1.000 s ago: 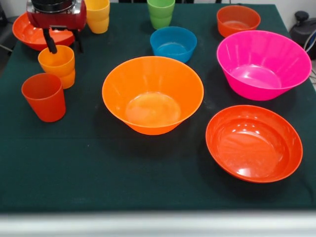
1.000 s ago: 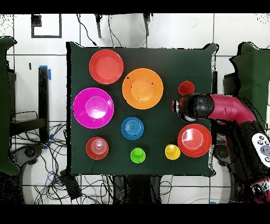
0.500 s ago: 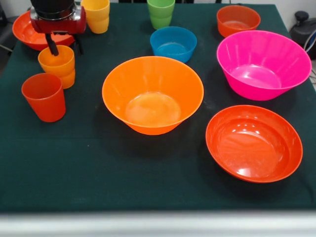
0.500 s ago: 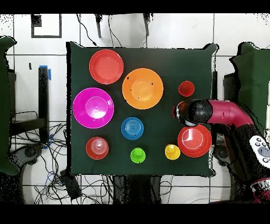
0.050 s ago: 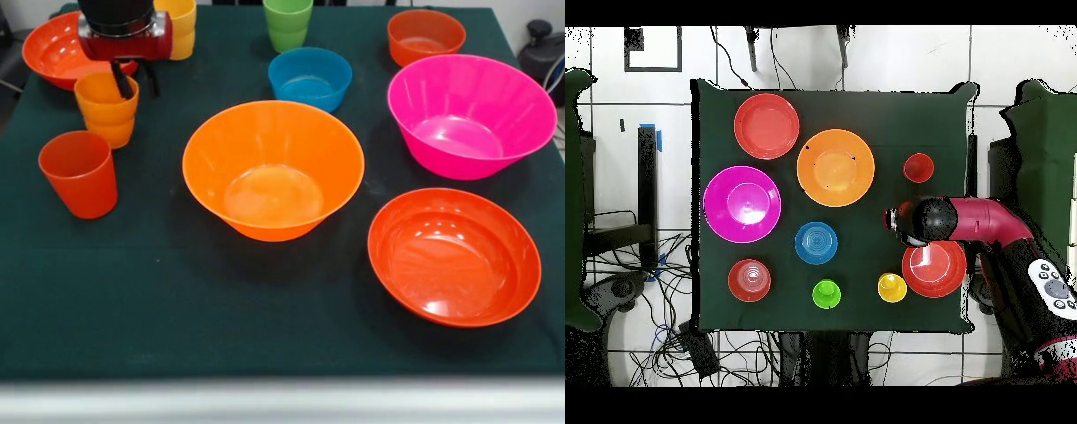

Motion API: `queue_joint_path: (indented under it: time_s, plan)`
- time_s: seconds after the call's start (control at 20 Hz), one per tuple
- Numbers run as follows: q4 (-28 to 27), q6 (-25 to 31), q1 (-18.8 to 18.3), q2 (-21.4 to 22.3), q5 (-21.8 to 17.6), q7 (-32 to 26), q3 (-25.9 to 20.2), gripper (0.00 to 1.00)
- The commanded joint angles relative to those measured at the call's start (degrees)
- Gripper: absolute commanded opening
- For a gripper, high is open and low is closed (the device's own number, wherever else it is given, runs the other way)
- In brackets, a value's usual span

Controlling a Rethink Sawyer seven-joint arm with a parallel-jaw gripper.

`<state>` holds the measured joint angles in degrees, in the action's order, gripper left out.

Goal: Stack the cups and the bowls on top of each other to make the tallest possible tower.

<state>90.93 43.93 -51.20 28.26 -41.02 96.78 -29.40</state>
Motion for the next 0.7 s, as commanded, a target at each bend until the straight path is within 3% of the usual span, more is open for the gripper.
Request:
queue_joint_path:
  time_s: [0.05,0.6,0.7]
  plan:
    - [2.7,-4.3,1.9,-1.0,-4.7,-8.2,-1.4,0.00]
    - [2.4,-5.9,3.1,-0.6,-5.1,-8.2,-1.5,0.00]
    - [3.4,-4.9,3.1,0.8,-3.7,-8.5,-2.3,0.00]
